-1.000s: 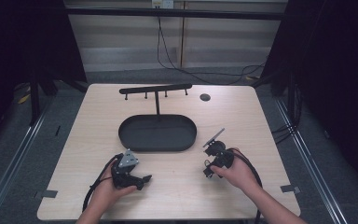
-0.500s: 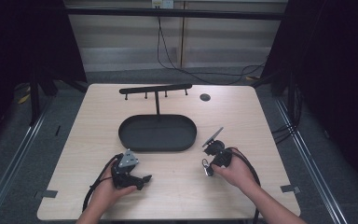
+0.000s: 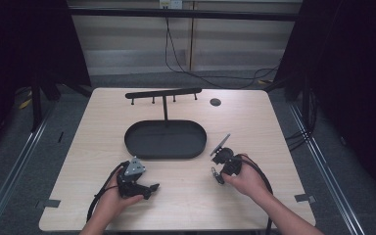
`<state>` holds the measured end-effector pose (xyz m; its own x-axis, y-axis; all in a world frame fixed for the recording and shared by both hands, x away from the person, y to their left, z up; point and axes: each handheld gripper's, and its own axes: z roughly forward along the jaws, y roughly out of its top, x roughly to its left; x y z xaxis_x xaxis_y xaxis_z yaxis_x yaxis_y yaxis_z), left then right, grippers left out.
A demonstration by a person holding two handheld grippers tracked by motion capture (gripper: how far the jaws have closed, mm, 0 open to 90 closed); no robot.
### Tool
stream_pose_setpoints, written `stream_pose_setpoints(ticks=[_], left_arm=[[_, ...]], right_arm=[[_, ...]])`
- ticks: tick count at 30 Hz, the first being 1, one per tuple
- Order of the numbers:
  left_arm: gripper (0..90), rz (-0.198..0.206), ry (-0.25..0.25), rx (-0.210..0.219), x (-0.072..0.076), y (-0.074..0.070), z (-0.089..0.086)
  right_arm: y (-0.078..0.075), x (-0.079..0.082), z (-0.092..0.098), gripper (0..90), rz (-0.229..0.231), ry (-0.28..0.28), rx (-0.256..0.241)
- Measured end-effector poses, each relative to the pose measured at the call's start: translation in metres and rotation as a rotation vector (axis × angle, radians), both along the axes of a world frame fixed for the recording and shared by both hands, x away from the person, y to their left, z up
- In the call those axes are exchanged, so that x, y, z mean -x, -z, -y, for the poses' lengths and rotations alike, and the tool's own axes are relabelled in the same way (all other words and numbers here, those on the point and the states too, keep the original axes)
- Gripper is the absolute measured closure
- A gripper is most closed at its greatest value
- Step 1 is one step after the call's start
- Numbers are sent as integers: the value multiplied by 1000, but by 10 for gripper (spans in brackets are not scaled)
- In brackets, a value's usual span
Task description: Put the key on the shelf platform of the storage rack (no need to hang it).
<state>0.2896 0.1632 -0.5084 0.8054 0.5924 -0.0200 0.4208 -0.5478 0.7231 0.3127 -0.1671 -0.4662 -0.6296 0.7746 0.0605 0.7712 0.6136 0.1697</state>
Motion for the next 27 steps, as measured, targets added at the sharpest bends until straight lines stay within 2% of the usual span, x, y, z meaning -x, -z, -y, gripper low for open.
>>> stream_pose_setpoints(ticks=[13, 27], left_arm=[[151, -2, 3, 1, 0, 0, 0], [151, 1, 0, 1, 0, 0, 0]], right_arm=[[-17, -5, 4, 856, 7, -13, -12], [-39, -14, -4, 856, 20, -33, -4]])
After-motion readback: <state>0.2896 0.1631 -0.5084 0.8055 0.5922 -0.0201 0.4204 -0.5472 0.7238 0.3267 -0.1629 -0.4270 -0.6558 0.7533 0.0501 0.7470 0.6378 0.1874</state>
